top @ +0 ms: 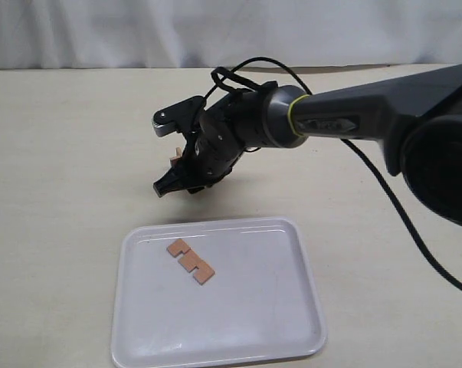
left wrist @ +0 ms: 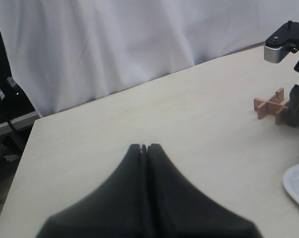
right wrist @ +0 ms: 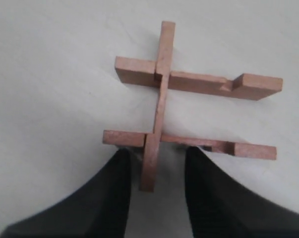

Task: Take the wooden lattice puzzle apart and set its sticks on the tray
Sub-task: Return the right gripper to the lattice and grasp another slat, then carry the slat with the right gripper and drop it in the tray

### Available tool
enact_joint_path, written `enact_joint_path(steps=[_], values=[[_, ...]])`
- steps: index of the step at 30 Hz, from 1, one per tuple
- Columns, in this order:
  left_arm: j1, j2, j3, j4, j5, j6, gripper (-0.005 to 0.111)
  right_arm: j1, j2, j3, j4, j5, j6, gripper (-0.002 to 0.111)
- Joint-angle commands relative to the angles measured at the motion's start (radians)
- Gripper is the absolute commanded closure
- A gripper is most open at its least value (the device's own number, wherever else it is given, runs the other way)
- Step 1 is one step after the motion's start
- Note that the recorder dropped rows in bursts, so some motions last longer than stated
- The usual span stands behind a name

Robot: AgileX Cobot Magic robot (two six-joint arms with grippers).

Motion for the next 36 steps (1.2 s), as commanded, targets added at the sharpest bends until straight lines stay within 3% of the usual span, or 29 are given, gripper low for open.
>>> enact_joint_path(steps=[1, 2, 3, 19, 23, 27, 31, 36], values=[[0.01, -0.002, 0.003, -0.002, -0.009, 0.005, 0.107, -0.008, 0.006, -0.002, -0.001, -0.019, 0.001, 0.093], [0.01, -0.002, 0.003, -0.002, -0.009, 0.005, 0.107, -0.008, 0.006, -0.002, -0.001, -0.019, 0.001, 0.102], [0.01, -0.002, 0.003, -0.002, -0.009, 0.005, 0.107, -0.008, 0.006, -0.002, 0.001, -0.019, 0.005, 0.103], [0.01, -0.002, 0.003, -0.002, -0.009, 0.005, 0.107, -0.006, -0.167, -0.002, 0.001, 0.124, 0.005, 0.104], [0.01, -0.002, 0.003, -0.002, -0.009, 0.005, 0.107, 0.017, -0.269, 0.014, 0.015, 0.221, -0.081, 0.104], [0.01, -0.002, 0.003, -0.002, -0.009, 0.005, 0.107, 0.08, -0.378, 0.141, 0.23, 0.201, -0.366, 0.104], [0.01, -0.002, 0.003, -0.002, -0.009, 0.005, 0.107, 0.131, -0.486, 0.42, 0.67, 0.126, -0.765, 0.104], [0.01, -0.002, 0.003, -0.002, -0.009, 0.005, 0.107, 0.133, -0.458, 0.647, 0.811, -0.065, -0.871, 0.104]])
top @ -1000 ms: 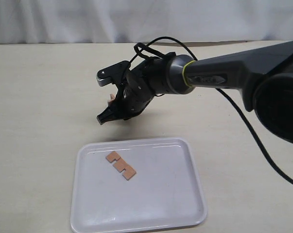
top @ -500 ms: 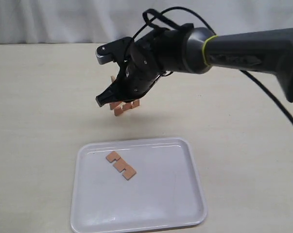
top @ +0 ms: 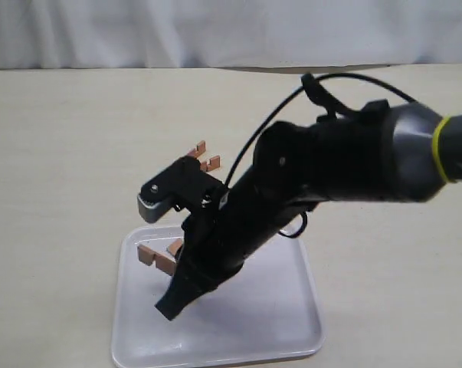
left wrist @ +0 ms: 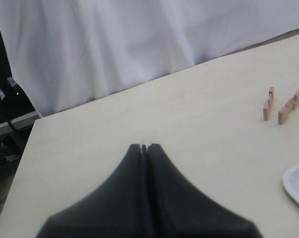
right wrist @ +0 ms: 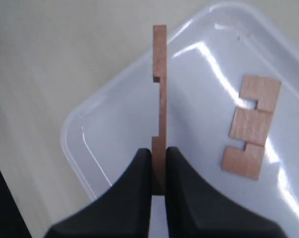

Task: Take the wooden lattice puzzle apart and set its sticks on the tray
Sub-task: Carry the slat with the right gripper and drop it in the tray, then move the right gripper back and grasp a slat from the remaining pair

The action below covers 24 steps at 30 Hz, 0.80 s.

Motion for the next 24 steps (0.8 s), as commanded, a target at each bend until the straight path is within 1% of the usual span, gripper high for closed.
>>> enact_joint_path(steps=[1, 3, 5, 6, 7, 8, 9, 12, 14, 15, 16, 19, 21, 22, 24], values=[[0.01, -0.002, 0.003, -0.002, -0.009, 0.005, 0.107, 0.0, 0.017, 0.117, 0.05, -0.182, -0.035, 0.104], [0.01, -0.002, 0.003, -0.002, -0.009, 0.005, 0.107, 0.0, 0.025, 0.123, 0.057, -0.187, -0.026, 0.1], [0.01, -0.002, 0.003, -0.002, -0.009, 0.005, 0.107, 0.0, 0.027, 0.123, 0.093, -0.188, -0.026, 0.082], [0.01, -0.002, 0.003, -0.002, -0.009, 0.005, 0.107, 0.0, 0.027, 0.123, 0.107, -0.186, -0.027, 0.062], [0.01, -0.002, 0.003, -0.002, -0.009, 0.005, 0.107, 0.0, 0.027, 0.123, 0.107, -0.183, -0.027, 0.053], [0.01, -0.002, 0.003, -0.002, -0.009, 0.005, 0.107, 0.0, 0.025, 0.119, 0.105, -0.149, -0.051, 0.04], [0.01, -0.002, 0.003, -0.002, -0.009, 0.005, 0.107, 0.0, 0.006, 0.102, 0.102, -0.102, -0.084, 0.035], [0.01, -0.002, 0.003, -0.002, -0.009, 0.005, 0.107, 0.0, -0.06, 0.056, 0.092, -0.116, -0.086, 0.034], [0.01, -0.002, 0.003, -0.002, -0.009, 0.005, 0.107, 0.0, -0.107, 0.031, 0.092, -0.226, -0.024, 0.034], [0.01, -0.002, 0.003, -0.002, -0.009, 0.005, 0.107, 0.0, -0.126, 0.028, 0.092, -0.341, 0.017, 0.034], [0.01, -0.002, 0.003, -0.002, -0.009, 0.005, 0.107, 0.0, -0.13, 0.028, 0.092, -0.401, 0.026, 0.034], [0.01, -0.002, 0.003, -0.002, -0.009, 0.005, 0.107, -0.002, -0.116, 0.022, 0.092, -0.523, 0.034, 0.034], [0.01, -0.002, 0.003, -0.002, -0.009, 0.005, 0.107, -0.014, -0.089, 0.0, 0.092, -0.527, 0.034, 0.034], [0.01, -0.002, 0.003, -0.002, -0.009, 0.005, 0.107, -0.023, -0.074, -0.019, 0.092, -0.498, 0.043, 0.034], [0.01, -0.002, 0.003, -0.002, -0.009, 0.005, 0.107, -0.053, -0.027, -0.085, 0.092, -0.381, 0.056, 0.034]])
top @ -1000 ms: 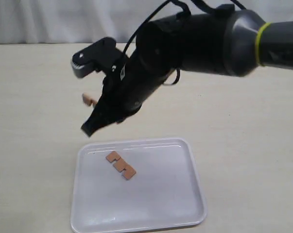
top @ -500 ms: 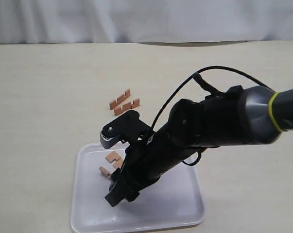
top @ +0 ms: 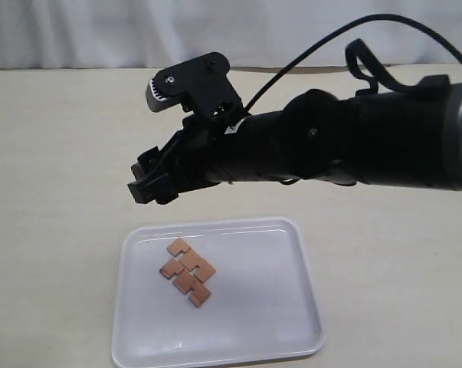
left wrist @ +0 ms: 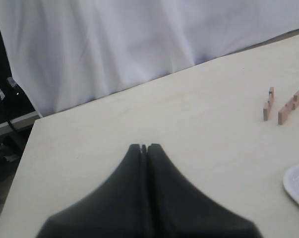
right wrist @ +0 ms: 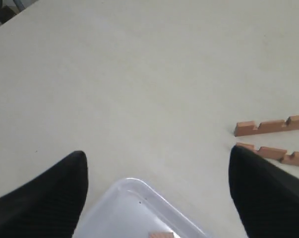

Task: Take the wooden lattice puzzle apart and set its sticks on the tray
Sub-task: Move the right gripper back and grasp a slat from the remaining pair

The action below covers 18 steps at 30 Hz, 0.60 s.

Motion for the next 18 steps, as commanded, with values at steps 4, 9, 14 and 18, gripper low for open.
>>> enact_joint_path(steps=[4, 9, 14, 18], values=[[0.01, -0.002, 0.003, -0.002, -0.009, 0.005, 0.107, -0.094, 0.161, -0.24, -0.152, 0.339, 0.155, 0.034], [0.01, -0.002, 0.003, -0.002, -0.009, 0.005, 0.107, -0.093, 0.28, -0.475, -0.727, 0.637, 0.589, 0.034], [0.01, -0.002, 0.003, -0.002, -0.009, 0.005, 0.107, -0.093, 0.384, -0.622, -0.813, 0.742, 0.679, 0.033], [0.01, -0.002, 0.003, -0.002, -0.009, 0.005, 0.107, -0.093, 0.436, -0.646, -0.813, 0.677, 0.691, 0.014]])
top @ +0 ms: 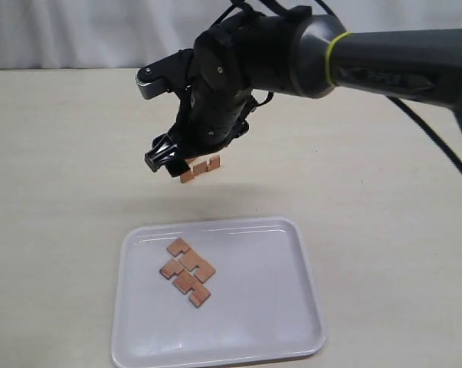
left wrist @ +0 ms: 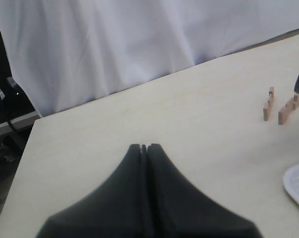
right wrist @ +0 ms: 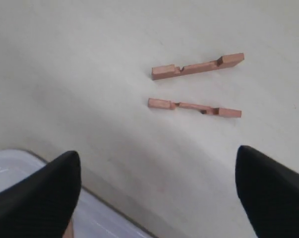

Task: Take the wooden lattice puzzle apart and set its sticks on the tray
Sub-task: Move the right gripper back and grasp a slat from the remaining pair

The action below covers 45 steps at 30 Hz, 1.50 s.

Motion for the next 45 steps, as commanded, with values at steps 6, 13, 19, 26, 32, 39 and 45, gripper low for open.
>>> enact_joint_path(steps=[6, 13, 19, 26, 32, 39, 45], values=[[0.01, -0.002, 0.003, -0.002, -0.009, 0.005, 0.107, -0.008, 0.09, -0.023, -0.027, -0.127, 0.046, -0.001], [0.01, -0.002, 0.003, -0.002, -0.009, 0.005, 0.107, -0.063, 0.111, -0.029, -0.007, -0.148, 0.081, 0.0], [0.01, -0.002, 0.003, -0.002, -0.009, 0.005, 0.107, -0.113, 0.132, -0.029, 0.028, -0.172, 0.071, 0.0], [0.01, -0.002, 0.003, -0.002, -0.009, 0.005, 0.107, -0.115, 0.161, -0.029, 0.138, -0.203, -0.08, 0.0], [0.01, -0.002, 0.003, -0.002, -0.009, 0.005, 0.107, -0.115, 0.189, -0.029, 0.127, -0.201, -0.105, 0.0], [0.01, -0.002, 0.003, -0.002, -0.009, 0.005, 0.107, -0.115, 0.207, -0.029, 0.131, -0.259, -0.096, 0.0], [0.01, -0.002, 0.003, -0.002, -0.009, 0.005, 0.107, -0.115, 0.207, -0.029, 0.134, -0.282, -0.048, 0.0]])
